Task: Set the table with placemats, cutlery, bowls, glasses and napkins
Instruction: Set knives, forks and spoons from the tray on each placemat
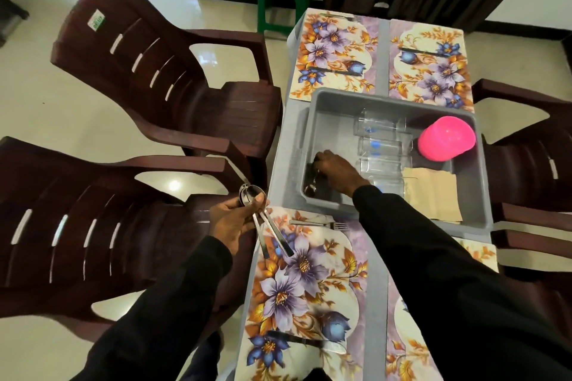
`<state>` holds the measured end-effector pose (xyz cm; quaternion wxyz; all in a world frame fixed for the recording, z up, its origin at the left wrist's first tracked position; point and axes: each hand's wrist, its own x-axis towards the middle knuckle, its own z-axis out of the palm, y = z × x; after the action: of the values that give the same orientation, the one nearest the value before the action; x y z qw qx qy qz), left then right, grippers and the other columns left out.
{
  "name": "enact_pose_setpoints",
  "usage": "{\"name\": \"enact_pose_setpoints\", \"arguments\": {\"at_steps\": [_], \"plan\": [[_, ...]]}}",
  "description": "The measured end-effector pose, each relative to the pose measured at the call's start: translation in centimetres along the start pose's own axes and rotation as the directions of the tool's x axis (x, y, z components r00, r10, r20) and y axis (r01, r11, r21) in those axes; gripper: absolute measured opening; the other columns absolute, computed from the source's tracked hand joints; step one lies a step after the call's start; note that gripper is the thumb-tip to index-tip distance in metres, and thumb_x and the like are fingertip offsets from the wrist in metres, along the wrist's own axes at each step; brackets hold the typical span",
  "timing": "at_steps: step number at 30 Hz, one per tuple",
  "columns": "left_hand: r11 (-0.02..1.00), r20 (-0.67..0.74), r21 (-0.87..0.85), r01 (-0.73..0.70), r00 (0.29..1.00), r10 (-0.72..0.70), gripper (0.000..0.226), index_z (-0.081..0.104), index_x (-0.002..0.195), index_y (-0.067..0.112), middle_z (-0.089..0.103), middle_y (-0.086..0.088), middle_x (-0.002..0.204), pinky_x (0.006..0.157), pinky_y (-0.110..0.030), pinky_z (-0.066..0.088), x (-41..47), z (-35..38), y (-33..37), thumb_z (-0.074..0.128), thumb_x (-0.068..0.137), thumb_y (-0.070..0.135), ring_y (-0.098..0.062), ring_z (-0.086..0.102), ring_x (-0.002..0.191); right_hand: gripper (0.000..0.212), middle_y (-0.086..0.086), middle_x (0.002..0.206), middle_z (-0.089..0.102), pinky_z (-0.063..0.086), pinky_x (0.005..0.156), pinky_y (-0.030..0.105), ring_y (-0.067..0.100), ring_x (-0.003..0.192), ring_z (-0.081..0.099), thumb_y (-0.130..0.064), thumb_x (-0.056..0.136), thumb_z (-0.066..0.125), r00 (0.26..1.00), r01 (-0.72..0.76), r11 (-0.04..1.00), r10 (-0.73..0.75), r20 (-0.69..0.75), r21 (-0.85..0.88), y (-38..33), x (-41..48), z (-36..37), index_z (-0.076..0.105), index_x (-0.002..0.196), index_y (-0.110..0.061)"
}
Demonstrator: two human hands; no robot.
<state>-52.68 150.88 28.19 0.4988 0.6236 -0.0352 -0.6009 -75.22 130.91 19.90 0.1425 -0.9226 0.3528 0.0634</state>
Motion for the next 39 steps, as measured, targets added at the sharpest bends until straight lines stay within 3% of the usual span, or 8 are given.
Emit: {"name": "enact_pose_setpoints", "arguments": {"at_steps": [6, 10, 14, 17, 24, 31, 36, 39], "plan": [[0.999, -0.013, 0.037, 0.014, 1.0, -0.014, 0.028, 0.072, 0.113, -0.004, 0.076, -0.022, 0.107, 0.071, -0.03, 0.063, -1.8, -3.3, -1.2, 0.076, 0.087, 0.007, -0.033, 0.075, 0.097, 0.022, 0.012, 0.102, 0.068, 0.045, 0.08, 0.042, 0.032, 0.106, 0.055, 0.003, 0.091, 0.062, 0.996, 0.004, 0.984, 0.012, 0.087, -0.18, -0.1, -0.6, -1.2, 0.072, 0.106, -0.009], [0.999, -0.008, 0.048, 0.021, 1.0, -0.021, 0.029, 0.071, 0.114, -0.003, 0.076, -0.021, 0.106, 0.067, -0.026, 0.061, -3.3, -5.3, -2.2, 0.075, 0.088, 0.007, -0.031, 0.076, 0.096, 0.029, 0.013, 0.1, 0.066, 0.043, 0.08, 0.043, 0.033, 0.101, 0.058, 0.016, 0.078, 0.066, 0.993, -0.113, 0.966, 0.099, -0.069, -0.233, -0.3, -2.1, -2.3, 0.067, 0.095, -0.007], [0.998, 0.017, 0.055, 0.02, 1.0, -0.021, 0.03, 0.07, 0.114, -0.004, 0.077, -0.018, 0.104, 0.068, -0.027, 0.062, -4.8, -7.0, -2.8, 0.075, 0.087, 0.008, -0.028, 0.077, 0.094, 0.032, 0.011, 0.094, 0.064, 0.039, 0.074, 0.039, 0.031, 0.091, 0.058, 0.02, 0.075, 0.066, 0.932, -0.268, 0.959, 0.235, -0.277, -0.089, -1.2, -4.5, -4.2, 0.064, 0.091, -0.008], [0.998, 0.03, 0.067, 0.013, 0.999, -0.015, 0.031, 0.071, 0.112, -0.005, 0.077, -0.019, 0.104, 0.071, -0.03, 0.062, -5.8, -8.0, -3.3, 0.077, 0.086, 0.009, -0.028, 0.077, 0.092, 0.023, 0.004, 0.091, 0.065, 0.042, 0.068, 0.031, 0.022, 0.084, 0.059, 0.009, 0.085, 0.068, 0.86, -0.319, 0.917, 0.387, -0.333, 0.24, -3.4, -7.0, -5.1, 0.068, 0.093, -0.012], [0.99, 0.116, 0.139, 0.009, 0.993, -0.026, 0.036, 0.073, 0.113, -0.001, 0.076, -0.018, 0.107, 0.086, -0.036, 0.059, -7.8, -10.0, -3.5, 0.08, 0.082, 0.015, -0.028, 0.075, 0.099, 0.013, -0.004, 0.082, 0.076, 0.049, 0.062, 0.012, -0.005, 0.065, 0.063, -0.006, 0.084, 0.08, 0.79, -0.262, 0.593, 0.585, -0.184, 0.761, -13.0, -13.6, -4.7, 0.079, 0.095, -0.011], [0.975, 0.208, 0.217, 0.046, 0.974, -0.093, 0.045, 0.072, 0.115, -0.001, 0.076, -0.018, 0.11, 0.094, -0.043, 0.057, -8.4, -12.5, -3.4, 0.084, 0.077, 0.019, -0.034, 0.071, 0.109, 0.008, -0.003, 0.071, 0.069, 0.047, 0.063, 0.021, 0.003, 0.062, 0.057, 0.005, 0.086, 0.072, 0.709, -0.184, 0.216, 0.705, -0.022, 0.959, -23.8, -19.7, -0.5, 0.074, 0.082, -0.001], [0.958, 0.292, 0.286, 0.032, 0.949, -0.118, 0.036, 0.072, 0.115, -0.002, 0.077, -0.017, 0.108, 0.075, -0.028, 0.061, -9.3, -15.5, -3.1, 0.08, 0.084, 0.015, -0.029, 0.074, 0.104, 0.015, 0.004, 0.069, 0.071, 0.052, 0.061, 0.028, 0.014, 0.064, 0.062, 0.003, 0.086, 0.074, 0.508, -0.164, 0.016, 0.858, 0.071, 0.986, -31.4, -24.4, 4.6, 0.076, 0.079, -0.009], [0.952, 0.328, 0.303, 0.047, 0.933, -0.15, 0.036, 0.069, 0.118, -0.007, 0.072, -0.024, 0.116, 0.087, -0.036, 0.061, -9.1, -17.8, -3.3, 0.077, 0.087, 0.009, -0.039, 0.067, 0.115, 0.014, 0.005, 0.07, 0.071, 0.053, 0.06, 0.03, 0.014, 0.069, 0.06, 0.003, 0.084, 0.075, 0.341, -0.171, -0.086, 0.93, 0.141, 0.981, -35.6, -26.6, 7.9, 0.077, 0.075, -0.007]]}}
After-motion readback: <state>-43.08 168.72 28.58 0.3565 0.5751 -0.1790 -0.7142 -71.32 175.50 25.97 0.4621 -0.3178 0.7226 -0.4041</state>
